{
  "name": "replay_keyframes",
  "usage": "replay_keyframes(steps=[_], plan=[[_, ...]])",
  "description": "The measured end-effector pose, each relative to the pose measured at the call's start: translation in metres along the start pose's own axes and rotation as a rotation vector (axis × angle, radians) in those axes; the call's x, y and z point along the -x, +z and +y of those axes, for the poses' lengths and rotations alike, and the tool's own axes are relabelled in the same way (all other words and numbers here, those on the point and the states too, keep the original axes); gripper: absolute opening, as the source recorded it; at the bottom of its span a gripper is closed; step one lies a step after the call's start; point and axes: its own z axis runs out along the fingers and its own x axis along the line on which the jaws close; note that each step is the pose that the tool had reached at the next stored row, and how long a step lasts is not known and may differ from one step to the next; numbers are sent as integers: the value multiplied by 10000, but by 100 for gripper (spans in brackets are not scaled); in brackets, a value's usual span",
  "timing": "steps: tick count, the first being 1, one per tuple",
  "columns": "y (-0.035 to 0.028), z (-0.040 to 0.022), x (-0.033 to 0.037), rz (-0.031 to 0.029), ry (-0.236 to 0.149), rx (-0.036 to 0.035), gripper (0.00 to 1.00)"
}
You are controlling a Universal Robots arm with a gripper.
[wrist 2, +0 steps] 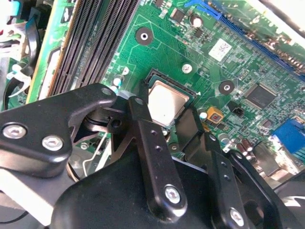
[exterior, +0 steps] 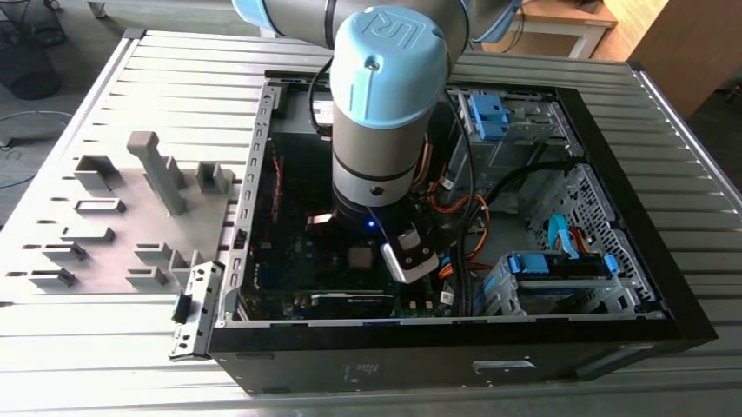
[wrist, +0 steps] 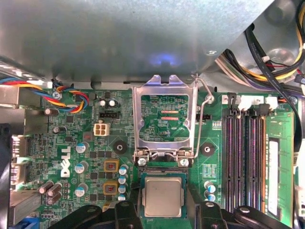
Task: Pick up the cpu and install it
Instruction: 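Place the cpu into insertion slot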
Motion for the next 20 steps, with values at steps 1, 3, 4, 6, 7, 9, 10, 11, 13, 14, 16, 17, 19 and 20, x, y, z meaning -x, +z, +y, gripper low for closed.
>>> replay_keyframes(steps=[1,3,4,6,7,9,10,11,13,14,16,17,19,20], plan=[[0,0,0,1,-21,1,47],[1,0,0,2,-32,1,47],[2,0,0,3,-32,-1,47],[8,0,0,4,-32,-1,47],[10,-1,0,4,-33,-3,47],[13,-1,0,4,-32,-3,47],[15,-1,0,3,-32,-1,47],[15,0,0,3,-32,0,47],[16,0,0,2,-32,1,47],[15,0,0,2,-32,0,47],[15,0,0,2,-19,1,47],[15,0,0,1,-7,2,47],[14,0,0,-1,6,3,47],[13,0,0,-2,12,4,47]])
